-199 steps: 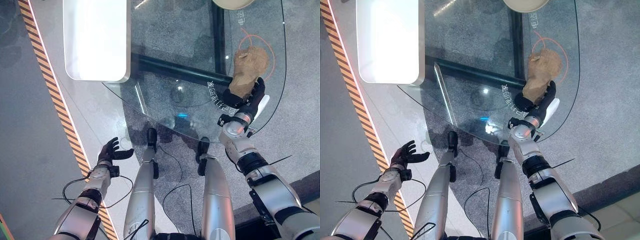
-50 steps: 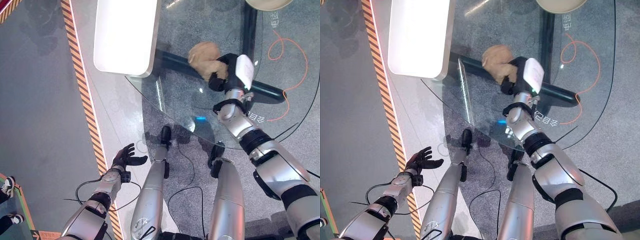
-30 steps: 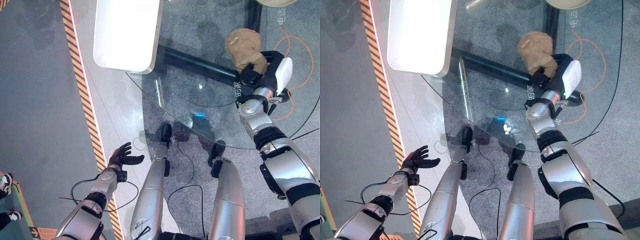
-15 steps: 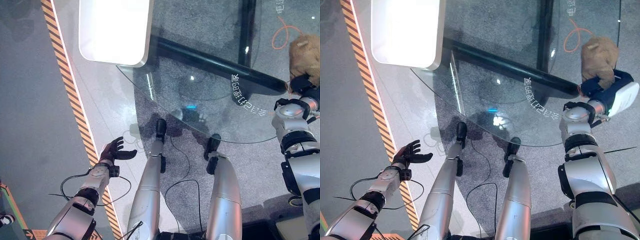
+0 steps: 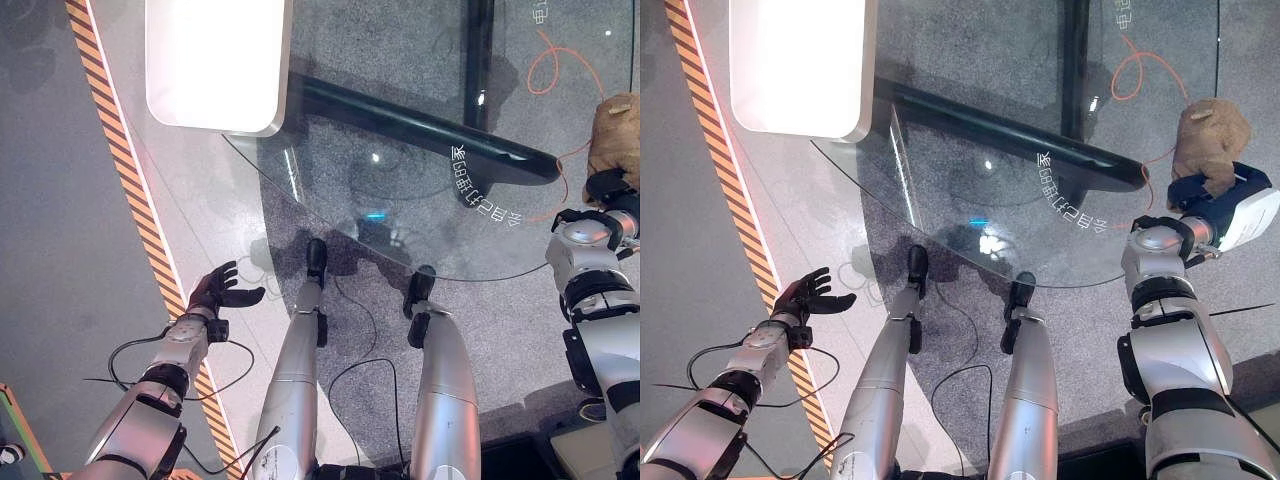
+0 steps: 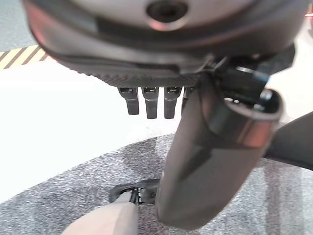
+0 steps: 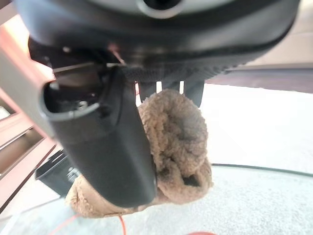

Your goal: Wipe the table with a cloth and put it in the basket.

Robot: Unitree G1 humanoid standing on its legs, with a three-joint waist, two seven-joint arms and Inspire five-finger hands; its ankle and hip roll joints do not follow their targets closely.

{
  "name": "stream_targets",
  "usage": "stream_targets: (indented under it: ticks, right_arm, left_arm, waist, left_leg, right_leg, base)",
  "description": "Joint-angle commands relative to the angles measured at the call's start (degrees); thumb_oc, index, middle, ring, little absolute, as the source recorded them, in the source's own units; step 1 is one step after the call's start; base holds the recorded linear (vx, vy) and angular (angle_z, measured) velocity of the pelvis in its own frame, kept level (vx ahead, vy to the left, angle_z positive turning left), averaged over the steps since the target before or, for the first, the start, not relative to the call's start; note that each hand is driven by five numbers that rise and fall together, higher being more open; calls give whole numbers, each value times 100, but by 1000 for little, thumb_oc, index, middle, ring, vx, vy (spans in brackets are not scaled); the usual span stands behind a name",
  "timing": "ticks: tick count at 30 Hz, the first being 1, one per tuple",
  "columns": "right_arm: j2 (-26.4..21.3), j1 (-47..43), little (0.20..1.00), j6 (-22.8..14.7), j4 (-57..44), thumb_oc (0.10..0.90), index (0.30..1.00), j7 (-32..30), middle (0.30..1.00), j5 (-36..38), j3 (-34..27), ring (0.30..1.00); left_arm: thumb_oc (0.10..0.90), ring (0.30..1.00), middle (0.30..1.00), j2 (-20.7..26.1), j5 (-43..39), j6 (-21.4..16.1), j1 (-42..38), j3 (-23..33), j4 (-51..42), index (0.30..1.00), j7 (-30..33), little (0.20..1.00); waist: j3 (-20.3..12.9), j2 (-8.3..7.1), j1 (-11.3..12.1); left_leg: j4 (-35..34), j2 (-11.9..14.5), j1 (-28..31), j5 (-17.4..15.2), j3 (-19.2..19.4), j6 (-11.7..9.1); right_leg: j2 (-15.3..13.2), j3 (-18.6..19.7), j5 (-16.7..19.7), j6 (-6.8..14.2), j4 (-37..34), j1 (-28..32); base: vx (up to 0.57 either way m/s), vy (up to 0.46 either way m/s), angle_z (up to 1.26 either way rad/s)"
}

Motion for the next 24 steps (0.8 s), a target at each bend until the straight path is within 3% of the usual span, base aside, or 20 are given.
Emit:
stream_targets:
  ticks: [1, 17, 24]
  right_arm:
    - [-678, -343, 200, -411, -472, 100, 300, -353, 300, -725, 346, 300]
    - [-354, -826, 200, -47, -1882, 100, 300, 120, 300, -1941, 1522, 300]
    - [-167, -953, 200, 61, -2149, 100, 300, 361, 300, -2107, 1920, 300]
  left_arm:
    - [800, 900, 900, 286, -166, 8, 112, 175, 338, 900, 61, 900]
    - [800, 900, 900, 133, -63, -6, 216, 154, 85, 900, 143, 900]
    - [800, 900, 900, 58, -34, -40, 205, 121, 102, 900, 113, 900]
  waist:
    - [-136, -89, 24]
    - [-136, -13, 112]
    - [-136, 40, 157]
  left_leg:
    - [812, -127, 73, -1039, 217, 321]
    - [696, -203, 158, -992, 256, 308]
    - [657, -239, 219, -968, 272, 310]
  right_leg:
    - [207, 49, 605, 141, -977, 185]
    - [162, -36, 538, 88, -1020, 250]
    - [132, -69, 526, 65, -1041, 300]
  base:
    - [0, 0, 0]
    - [0, 0, 0]
    - [1, 3, 1]
